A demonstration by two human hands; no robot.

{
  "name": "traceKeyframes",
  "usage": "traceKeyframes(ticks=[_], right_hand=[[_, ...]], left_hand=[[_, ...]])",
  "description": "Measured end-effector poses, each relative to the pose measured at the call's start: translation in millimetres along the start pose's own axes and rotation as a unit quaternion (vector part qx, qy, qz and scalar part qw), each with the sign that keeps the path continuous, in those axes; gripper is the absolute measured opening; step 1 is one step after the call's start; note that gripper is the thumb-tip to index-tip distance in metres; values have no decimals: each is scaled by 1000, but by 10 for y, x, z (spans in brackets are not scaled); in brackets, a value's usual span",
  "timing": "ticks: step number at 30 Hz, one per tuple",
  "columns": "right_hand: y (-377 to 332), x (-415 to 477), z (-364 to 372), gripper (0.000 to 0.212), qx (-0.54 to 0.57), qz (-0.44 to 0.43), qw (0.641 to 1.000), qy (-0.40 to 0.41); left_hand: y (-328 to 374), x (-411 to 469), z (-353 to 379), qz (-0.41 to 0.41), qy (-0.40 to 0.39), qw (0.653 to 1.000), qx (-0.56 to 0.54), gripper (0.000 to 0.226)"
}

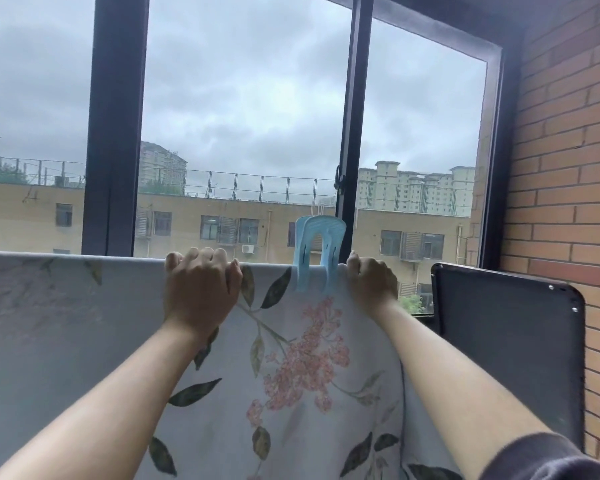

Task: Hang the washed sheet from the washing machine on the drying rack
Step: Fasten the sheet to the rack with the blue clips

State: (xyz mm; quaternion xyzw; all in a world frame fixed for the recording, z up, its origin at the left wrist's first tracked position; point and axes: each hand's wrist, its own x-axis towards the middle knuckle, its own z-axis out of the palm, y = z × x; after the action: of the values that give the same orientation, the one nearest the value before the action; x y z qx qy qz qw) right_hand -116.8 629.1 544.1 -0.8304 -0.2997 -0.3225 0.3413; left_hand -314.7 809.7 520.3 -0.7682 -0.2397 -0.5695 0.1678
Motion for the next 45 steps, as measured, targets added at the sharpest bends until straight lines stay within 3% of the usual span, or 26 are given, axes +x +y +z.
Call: traceKeyframes(ticks=[5,7,12,15,18,21,22,24,27,31,35,45], right_hand=[[24,118,-6,45,55,-37,994,-90],[102,78,-15,51,109,-47,989,-84],[722,-291,65,57,231,-4,963,-137],[1239,-585,205,32,138,42,950,-278],[1570,-743,201,12,80,43,917,-389],[1800,-676,67,31,-55,23,882,-467],[1848,-625,-8,28,-112,23,873,-475],[1933,-502,-214,8,-213,43,893,-394],[2137,-295,-397,16,-250,114,940,-200],[2257,-313,-231,28,-267,167,912,-264],[2225,-523,22,34,-221,139,930,-257],[2089,-595,92,32,-118,160,950,-241]], left_hand=[[-47,44,-37,-5,6,1000,7,45],[-47,29,-50,0,14,1000,-1,45],[10,-258,-23,21,-39,998,42,41],[178,-554,52,29,-58,997,33,64],[409,-894,180,63,-125,990,24,69],[624,-1220,309,83,-180,980,20,67],[690,-1297,338,85,-191,978,16,66],[814,-1381,374,87,-200,976,7,64],[937,-1408,395,81,-200,977,0,63],[1009,-1463,415,77,-210,975,7,65],[1013,-1547,404,84,-238,967,26,68],[986,-1496,199,80,-248,963,67,69]])
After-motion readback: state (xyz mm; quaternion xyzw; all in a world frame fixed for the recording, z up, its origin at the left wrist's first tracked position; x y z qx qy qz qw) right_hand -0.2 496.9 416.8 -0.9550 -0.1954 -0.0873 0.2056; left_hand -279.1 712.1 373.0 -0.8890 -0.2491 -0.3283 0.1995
